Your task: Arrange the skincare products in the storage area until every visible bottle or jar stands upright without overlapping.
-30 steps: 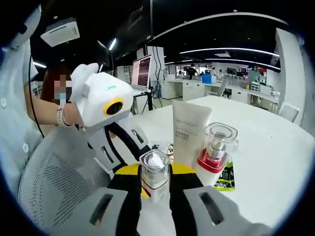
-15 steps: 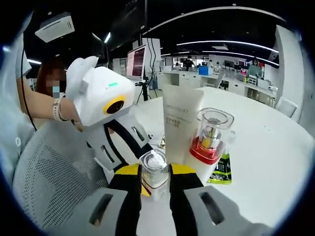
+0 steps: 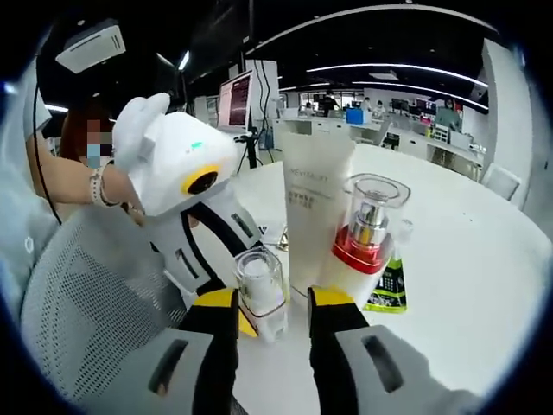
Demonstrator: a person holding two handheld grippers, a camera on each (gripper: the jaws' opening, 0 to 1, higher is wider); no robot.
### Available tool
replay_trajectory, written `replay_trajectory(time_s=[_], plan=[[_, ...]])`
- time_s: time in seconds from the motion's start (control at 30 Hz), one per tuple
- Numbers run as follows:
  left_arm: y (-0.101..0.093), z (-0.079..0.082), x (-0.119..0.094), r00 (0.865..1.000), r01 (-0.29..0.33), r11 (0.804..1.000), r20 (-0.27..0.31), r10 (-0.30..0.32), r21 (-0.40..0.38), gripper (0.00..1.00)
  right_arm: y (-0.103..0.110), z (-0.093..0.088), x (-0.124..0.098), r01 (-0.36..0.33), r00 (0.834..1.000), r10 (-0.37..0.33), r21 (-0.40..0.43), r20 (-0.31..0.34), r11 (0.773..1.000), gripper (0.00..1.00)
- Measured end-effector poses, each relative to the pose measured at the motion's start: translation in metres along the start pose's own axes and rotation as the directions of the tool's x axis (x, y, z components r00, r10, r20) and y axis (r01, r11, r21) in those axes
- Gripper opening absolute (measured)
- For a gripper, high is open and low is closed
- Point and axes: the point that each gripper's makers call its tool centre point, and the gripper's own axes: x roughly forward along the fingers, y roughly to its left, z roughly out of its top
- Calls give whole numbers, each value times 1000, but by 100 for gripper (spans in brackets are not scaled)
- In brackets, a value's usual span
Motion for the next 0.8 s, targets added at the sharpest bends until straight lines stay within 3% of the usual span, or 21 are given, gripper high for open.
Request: replay_trajectory(time_s=[0.13, 0.17, 0.27, 0.4, 0.63, 0.8], plan=[[3, -4, -4, 1000, -17, 999, -17, 17, -27, 23, 1, -13, -3, -25, 999, 26, 21, -43, 999, 27], [3, -6, -5, 1000, -16, 999, -27, 15, -32, 23, 5, -21, -4, -51, 995, 53, 20, -90, 998, 25], [3, -10, -7, 999, -26, 998, -46, 24, -54, 22, 7, -29, -1, -64, 989, 66, 16, -134, 998, 22], [-3, -10, -7, 999, 1, 995, -53, -6, -96, 14, 10, -33, 4, -86, 980, 91, 37, -175, 996, 15], [-5, -10, -5, 997, 6, 994, -72, -14, -106, 9, 6, -36, 8, -86, 974, 93, 44, -205, 995, 9], [-5, -11, -2, 997, 5, 994, -75, -14, -111, 10, 9, -35, 6, -117, 974, 125, 49, -189, 992, 7]])
